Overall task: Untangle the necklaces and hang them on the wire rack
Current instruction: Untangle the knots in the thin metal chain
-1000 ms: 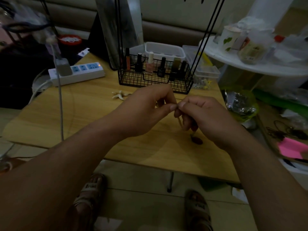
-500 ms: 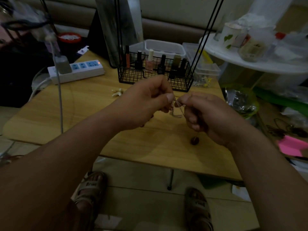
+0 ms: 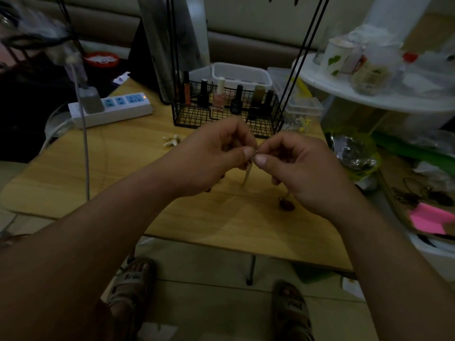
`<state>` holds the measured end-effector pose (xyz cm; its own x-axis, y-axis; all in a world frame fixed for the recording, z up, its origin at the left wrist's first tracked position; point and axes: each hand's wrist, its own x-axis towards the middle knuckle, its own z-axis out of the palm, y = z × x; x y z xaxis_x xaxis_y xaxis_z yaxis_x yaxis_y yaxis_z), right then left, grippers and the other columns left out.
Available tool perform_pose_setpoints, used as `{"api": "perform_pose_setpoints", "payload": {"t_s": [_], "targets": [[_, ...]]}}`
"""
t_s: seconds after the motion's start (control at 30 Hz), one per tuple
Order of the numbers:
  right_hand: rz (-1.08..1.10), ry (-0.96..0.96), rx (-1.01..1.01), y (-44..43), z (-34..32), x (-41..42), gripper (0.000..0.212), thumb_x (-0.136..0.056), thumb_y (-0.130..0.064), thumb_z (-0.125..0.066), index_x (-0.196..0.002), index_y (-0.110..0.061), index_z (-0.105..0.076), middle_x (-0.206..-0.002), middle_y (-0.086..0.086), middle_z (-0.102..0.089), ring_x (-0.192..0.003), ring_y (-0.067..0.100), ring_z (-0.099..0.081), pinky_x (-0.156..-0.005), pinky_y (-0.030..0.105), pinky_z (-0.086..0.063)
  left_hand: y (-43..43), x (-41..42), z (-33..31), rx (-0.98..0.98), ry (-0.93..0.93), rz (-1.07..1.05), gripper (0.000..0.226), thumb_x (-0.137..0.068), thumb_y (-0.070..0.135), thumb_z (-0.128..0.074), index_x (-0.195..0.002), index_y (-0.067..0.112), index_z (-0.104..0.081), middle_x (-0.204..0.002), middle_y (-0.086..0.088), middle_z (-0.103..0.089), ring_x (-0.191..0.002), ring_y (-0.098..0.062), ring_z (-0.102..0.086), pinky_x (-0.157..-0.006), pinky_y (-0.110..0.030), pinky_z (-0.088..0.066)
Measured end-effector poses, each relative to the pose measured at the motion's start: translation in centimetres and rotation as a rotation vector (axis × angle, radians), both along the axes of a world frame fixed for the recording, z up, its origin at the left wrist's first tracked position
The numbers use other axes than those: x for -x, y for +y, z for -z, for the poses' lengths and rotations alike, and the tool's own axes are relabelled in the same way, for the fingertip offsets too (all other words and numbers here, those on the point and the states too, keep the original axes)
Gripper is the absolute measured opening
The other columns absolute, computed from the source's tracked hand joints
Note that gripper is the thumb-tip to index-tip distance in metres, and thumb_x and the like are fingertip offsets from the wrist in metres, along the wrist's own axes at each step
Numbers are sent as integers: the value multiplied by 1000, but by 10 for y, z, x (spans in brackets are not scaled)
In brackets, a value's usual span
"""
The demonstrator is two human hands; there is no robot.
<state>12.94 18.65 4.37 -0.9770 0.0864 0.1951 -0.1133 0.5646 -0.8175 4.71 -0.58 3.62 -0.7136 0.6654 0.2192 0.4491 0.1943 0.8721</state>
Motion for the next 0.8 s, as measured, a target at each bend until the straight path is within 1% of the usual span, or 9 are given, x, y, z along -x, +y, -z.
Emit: {"api": "perform_pose_setpoints", "payload": {"t_s": [0.07, 0.13, 0.27, 0.43, 0.53, 0.63, 0.7, 0.73, 0.8], "targets": [[-9, 17, -28, -1, 1, 0, 3, -94, -22, -74, -94, -25, -72, -83, -2, -68, -71, 18, -63, -62, 32, -54, -1, 1, -1, 1, -14, 10, 7, -101, 16, -66, -106, 21, -66, -95, 1, -71, -91, -11, -70, -82, -35, -61], [-16, 25, -50, -2, 1, 1, 4, -94, -23, -73, -92, -26, -72, -82, -4, -68, -69, 12, -61, -63, 33, -53, -1, 1, -1, -8, -57, 32, 12, -100, 12, -65, -110, 20, -65, -96, 2, -72, -93, -9, -71, -85, -32, -61], [-19, 8, -5, 1, -1, 2, 4, -95, -20, -71, -91, -20, -70, -72, -11, -61, -66, 2, -55, -58, 20, -46, -4, 3, -3, 0, -107, 62, 23, -100, 7, -63, -118, 22, -64, -96, 3, -69, -97, -13, -73, -91, -37, -60], [-39, -13, 84, 3, -1, 2, 2, -95, -17, -70, -93, -17, -69, -72, -9, -58, -63, 2, -51, -57, 17, -44, -7, 3, -4, -14, -120, 62, 23, -101, 8, -62, -118, 23, -65, -97, 1, -68, -97, -18, -72, -93, -42, -60], [-17, -13, 170, 5, 0, 5, 5, -95, -14, -70, -90, -14, -68, -66, -8, -56, -56, 2, -48, -52, 17, -40, -7, 4, -5, -70, -136, 41, 22, -102, 8, -61, -117, 22, -66, -99, -2, -68, -97, -17, -72, -91, -35, -60], [6, -5, 211, 6, 0, 7, 11, -94, -8, -69, -85, -12, -64, -60, -12, -57, -53, 0, -48, -50, 14, -38, -8, 4, -6, -117, -138, 17, 20, -102, 7, -60, -116, 20, -66, -96, -1, -68, -91, -14, -71, -86, -26, -58], [1, -22, 222, 3, -1, 8, 13, -93, -3, -68, -85, -10, -61, -67, -6, -67, -51, -2, -53, -49, 11, -38, -7, 4, -6, -136, -155, 22, 19, -102, 6, -60, -115, 18, -66, -92, 3, -66, -85, -12, -68, -86, -30, -60], [-12, -31, 228, 0, -2, 7, 13, -93, 0, -67, -86, -9, -61, -74, 3, -71, -50, -2, -55, -49, 10, -38, -7, 3, -5, -151, -170, 29, 19, -102, 5, -60, -115, 18, -66, -91, 4, -65, -84, -11, -67, -88, -35, -61], [-36, -42, 232, -3, -3, 7, 12, -93, 3, -66, -97, -9, -64, -83, 14, -69, -50, -2, -54, -49, 9, -38, -7, 4, -5, -166, -174, 38, 20, -102, 4, -60, -114, 18, -66, -89, 10, -65, -83, -7, -66, -89, -39, -62]]}}
